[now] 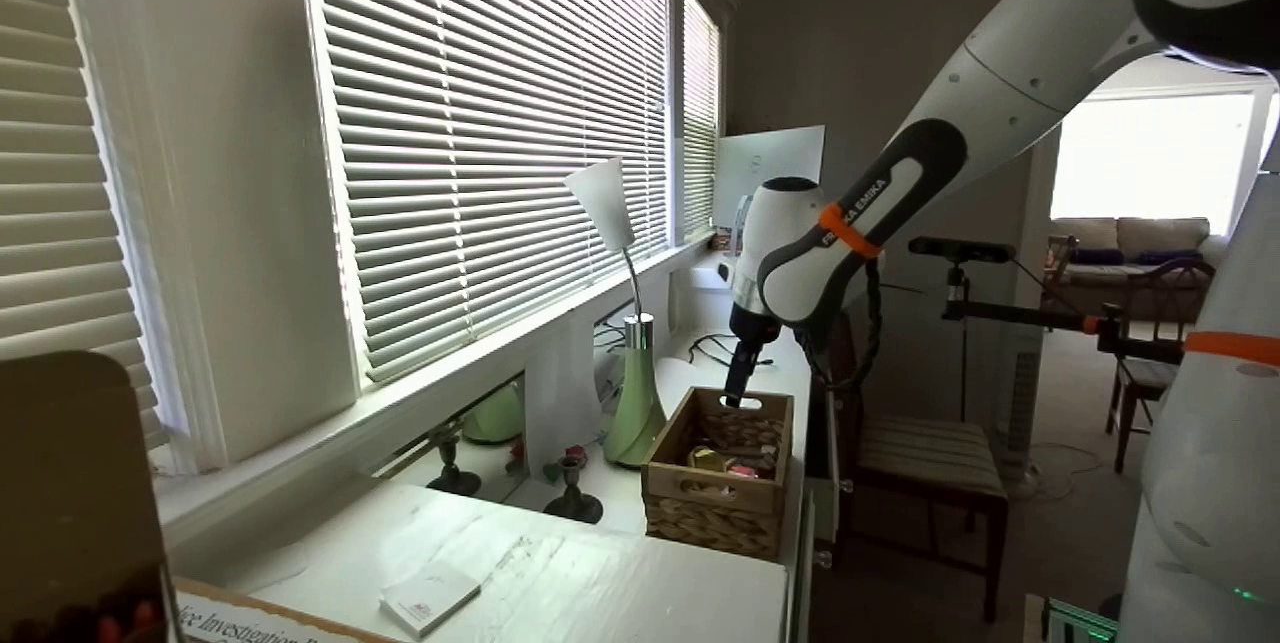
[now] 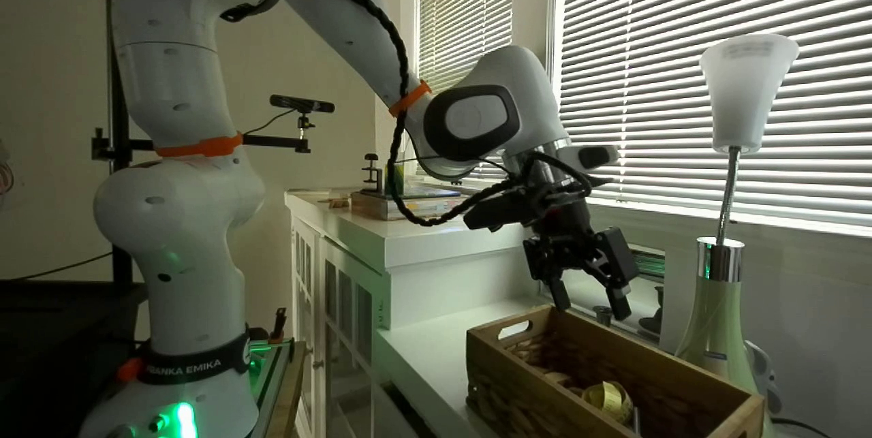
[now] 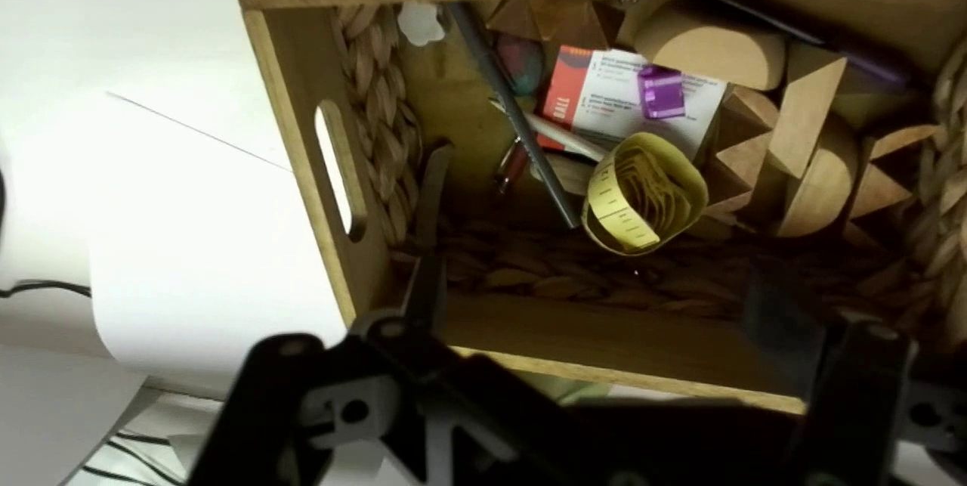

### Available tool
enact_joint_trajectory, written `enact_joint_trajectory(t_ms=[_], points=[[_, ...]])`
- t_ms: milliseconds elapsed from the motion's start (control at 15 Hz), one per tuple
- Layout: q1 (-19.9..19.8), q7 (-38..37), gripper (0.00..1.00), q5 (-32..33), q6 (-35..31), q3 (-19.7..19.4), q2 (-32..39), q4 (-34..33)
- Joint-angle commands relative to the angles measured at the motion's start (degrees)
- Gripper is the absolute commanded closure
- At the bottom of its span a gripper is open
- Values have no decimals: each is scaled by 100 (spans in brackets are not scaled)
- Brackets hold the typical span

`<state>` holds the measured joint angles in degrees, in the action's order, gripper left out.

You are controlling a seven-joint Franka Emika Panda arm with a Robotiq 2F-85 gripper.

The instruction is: Take the yellow ribbon out of the basket.

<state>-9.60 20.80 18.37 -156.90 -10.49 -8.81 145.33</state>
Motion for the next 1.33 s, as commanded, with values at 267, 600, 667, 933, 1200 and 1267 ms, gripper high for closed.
enact_joint_trajectory(t_ms=[267,600,667,933,1200,1267], points=[[133,140,0,-80,-59,73,459,-245],[-98,-893,0,1337,-174,155,722,-385],[-88,-1044,0,1534,-172,172,749,-396],[21,-1445,0,2062,-244,257,947,-424],[122,-1743,0,2457,-156,299,1160,-494],[144,-1774,0,2534,-177,290,1221,-505]])
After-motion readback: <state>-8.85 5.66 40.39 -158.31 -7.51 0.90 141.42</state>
